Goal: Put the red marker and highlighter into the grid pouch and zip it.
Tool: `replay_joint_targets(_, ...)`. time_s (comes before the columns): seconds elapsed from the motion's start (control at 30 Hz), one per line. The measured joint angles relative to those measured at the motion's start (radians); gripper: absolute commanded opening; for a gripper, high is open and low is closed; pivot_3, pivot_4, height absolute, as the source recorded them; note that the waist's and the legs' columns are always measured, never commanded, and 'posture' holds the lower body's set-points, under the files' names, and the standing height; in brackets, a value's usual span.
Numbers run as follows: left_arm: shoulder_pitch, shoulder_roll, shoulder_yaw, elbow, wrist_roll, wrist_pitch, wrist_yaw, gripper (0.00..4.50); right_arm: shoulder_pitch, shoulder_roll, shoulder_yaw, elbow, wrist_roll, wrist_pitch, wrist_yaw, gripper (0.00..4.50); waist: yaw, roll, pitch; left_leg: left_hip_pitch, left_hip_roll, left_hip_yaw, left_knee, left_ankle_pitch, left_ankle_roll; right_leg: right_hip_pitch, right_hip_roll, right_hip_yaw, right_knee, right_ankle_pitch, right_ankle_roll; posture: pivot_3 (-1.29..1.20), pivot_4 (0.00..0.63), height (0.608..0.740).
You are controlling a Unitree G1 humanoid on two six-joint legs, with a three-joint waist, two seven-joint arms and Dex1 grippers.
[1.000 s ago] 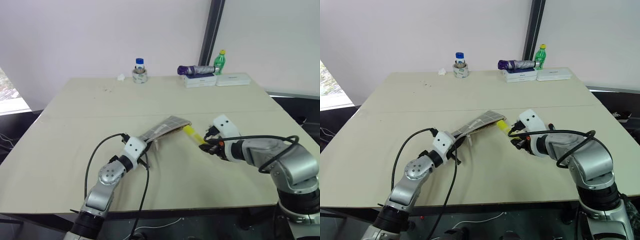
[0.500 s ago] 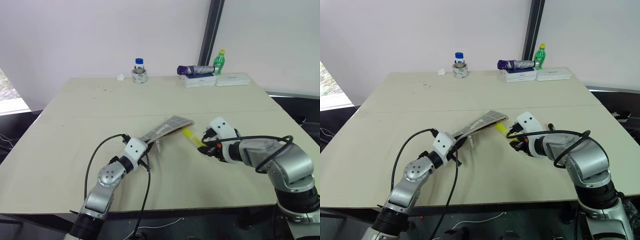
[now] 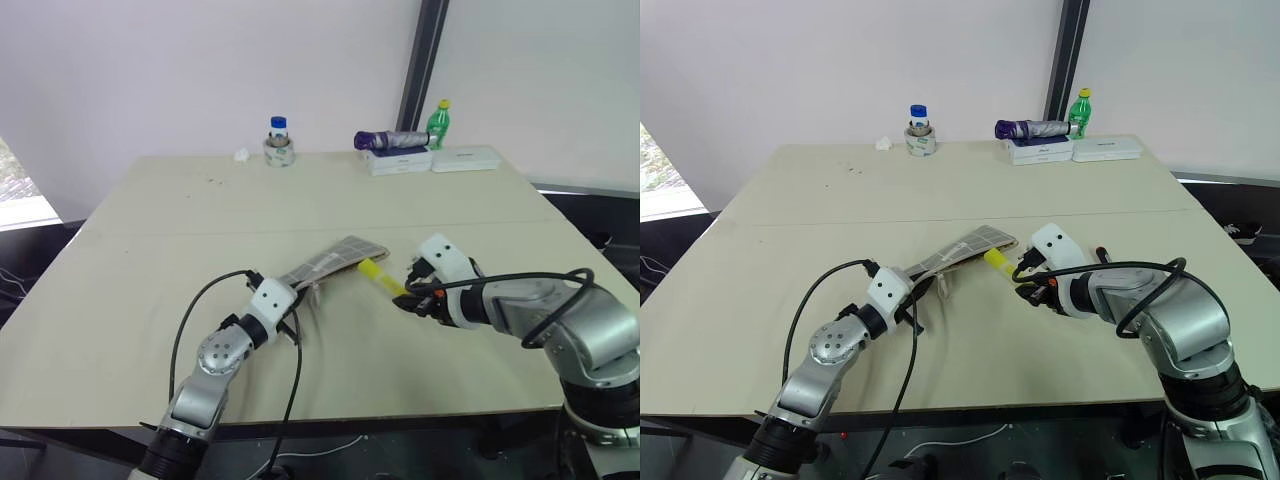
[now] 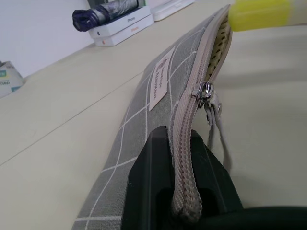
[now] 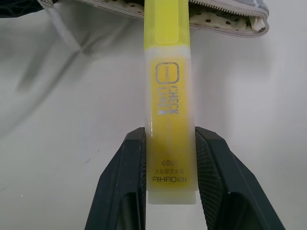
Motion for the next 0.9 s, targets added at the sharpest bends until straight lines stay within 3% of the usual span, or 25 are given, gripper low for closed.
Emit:
replay_joint_targets(0.73, 0.012, 0.009, -0.007, -0.001, 0.000, -0.012, -0.023, 0.00, 0.005, -0.020, 0.074, 0.056, -0.001, -0.073, -0.006, 0.84, 0.000, 0.000, 0.000, 0.000, 0.000, 0.000, 0.000, 0.000, 0.000, 0.000, 0.000, 0.000, 0.000, 0.000, 0.000, 0.00, 0.150, 0.740)
replay_joint_targets(0.9, 0.015, 0.067, -0.030, -0.002, 0.013, -0.066, -0.079, 0.00, 0.005, -0.092, 0.153, 0.050, -0.005, -0.126, 0.027, 0.84, 0.000, 0.000, 0.000, 0.000, 0.000, 0.000, 0.000, 0.000, 0.000, 0.000, 0.000, 0.000, -0.001, 0.000, 0.000, 0.00, 0.150, 0.740)
